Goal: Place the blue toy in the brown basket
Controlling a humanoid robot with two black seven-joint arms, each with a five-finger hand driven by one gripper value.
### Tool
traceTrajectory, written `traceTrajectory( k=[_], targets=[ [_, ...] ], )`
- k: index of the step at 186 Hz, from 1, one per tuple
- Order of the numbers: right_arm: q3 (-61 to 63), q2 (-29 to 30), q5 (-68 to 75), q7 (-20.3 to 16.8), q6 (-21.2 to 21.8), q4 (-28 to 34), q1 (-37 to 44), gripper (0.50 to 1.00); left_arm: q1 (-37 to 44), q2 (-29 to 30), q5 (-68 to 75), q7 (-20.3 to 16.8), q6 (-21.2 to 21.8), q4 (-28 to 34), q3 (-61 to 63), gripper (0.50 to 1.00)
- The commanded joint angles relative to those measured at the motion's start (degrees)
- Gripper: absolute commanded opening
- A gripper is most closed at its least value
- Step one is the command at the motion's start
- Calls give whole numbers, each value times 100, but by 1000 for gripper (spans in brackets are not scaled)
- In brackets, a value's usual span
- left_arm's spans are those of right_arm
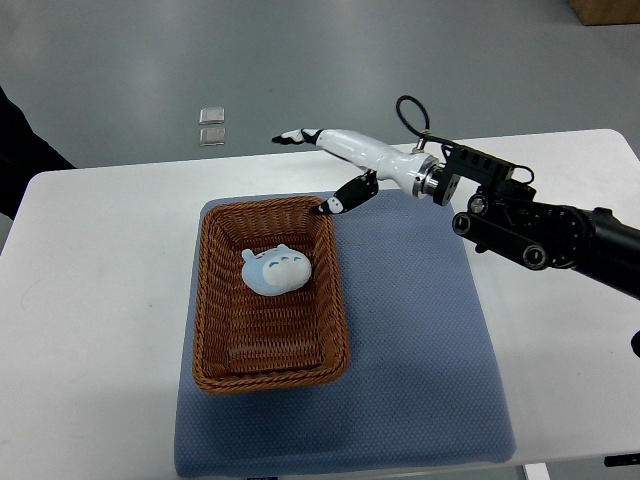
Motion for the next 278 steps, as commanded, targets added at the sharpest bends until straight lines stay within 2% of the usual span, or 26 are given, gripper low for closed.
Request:
traceTrajectory(
  k=[1,47,73,106,156,170,195,207,278],
  targets=[
    [778,-238,647,-198,38,-46,-539,897,0,0,0,0,0,0,0,1000],
    [2720,-107,1263,-488,20,-28,-1884,897,0,0,0,-8,0,0,0,1000],
    [3380,218,1755,-532,3,7,-2315,897,0,0,0,0,0,-9,-8,1000],
    [3705,341,2282,-523,-6,25,-2684,897,0,0,0,0,0,-18,-8,1000],
    [3723,333,2907,-550,-24,51,-2702,897,0,0,0,0,0,0,0,1000],
    [3741,333,3003,-734,-24,60,-2693,897,9,0,0,0,0,0,0,1000],
    [3872,342,3425,-1279,38,95,-2684,897,0,0,0,0,0,0,9,1000],
    [3890,350,3452,-1376,29,95,-2666,897,0,0,0,0,0,0,18,1000],
    [3872,306,3443,-1226,29,104,-2605,913,-26,0,0,0,0,0,9,1000]
  ],
)
